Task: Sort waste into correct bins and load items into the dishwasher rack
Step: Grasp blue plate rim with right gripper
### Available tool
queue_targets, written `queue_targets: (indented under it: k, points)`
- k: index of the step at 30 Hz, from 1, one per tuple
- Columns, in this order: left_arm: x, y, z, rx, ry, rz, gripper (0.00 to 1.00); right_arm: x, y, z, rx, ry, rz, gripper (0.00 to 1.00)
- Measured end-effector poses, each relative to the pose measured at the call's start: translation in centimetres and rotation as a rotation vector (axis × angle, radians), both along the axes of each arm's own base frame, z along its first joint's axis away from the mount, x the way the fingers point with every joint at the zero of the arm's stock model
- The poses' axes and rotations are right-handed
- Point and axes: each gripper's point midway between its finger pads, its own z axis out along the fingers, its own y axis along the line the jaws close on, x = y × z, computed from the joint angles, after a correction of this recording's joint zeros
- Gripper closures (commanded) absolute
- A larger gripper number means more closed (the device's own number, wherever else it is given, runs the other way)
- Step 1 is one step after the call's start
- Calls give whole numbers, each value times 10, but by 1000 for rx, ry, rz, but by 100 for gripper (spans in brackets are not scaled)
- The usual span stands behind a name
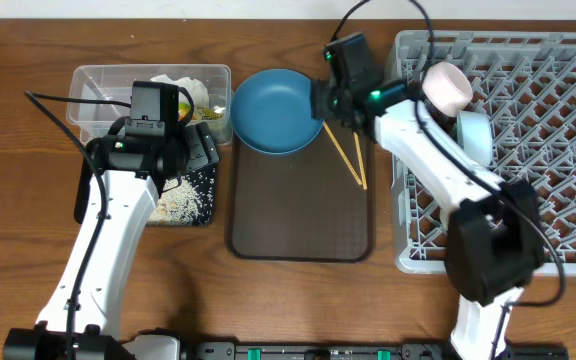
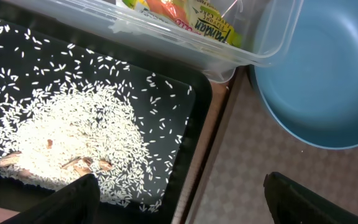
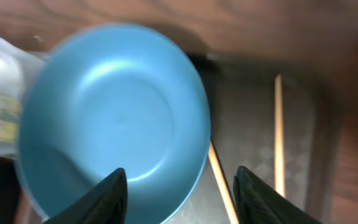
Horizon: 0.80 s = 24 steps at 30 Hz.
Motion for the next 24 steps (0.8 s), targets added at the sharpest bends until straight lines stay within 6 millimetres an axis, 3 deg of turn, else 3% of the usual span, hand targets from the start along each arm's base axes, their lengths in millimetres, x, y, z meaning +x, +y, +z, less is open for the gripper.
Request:
queue_targets:
  k: [8,13,16,24]
  points:
    - [0,0,0,0,0,0,13,-1,0,-43,-14,86,-47,55]
    - [0,0,0,0,0,0,13,-5,-2,-70,-33,138,-60,70]
    - [0,0,0,0,0,0,13,-5,-3,-74,-38,146,-64,82]
    - [0,0,0,0,0,0,13,-9,-12,-78,-76,162,-93,94]
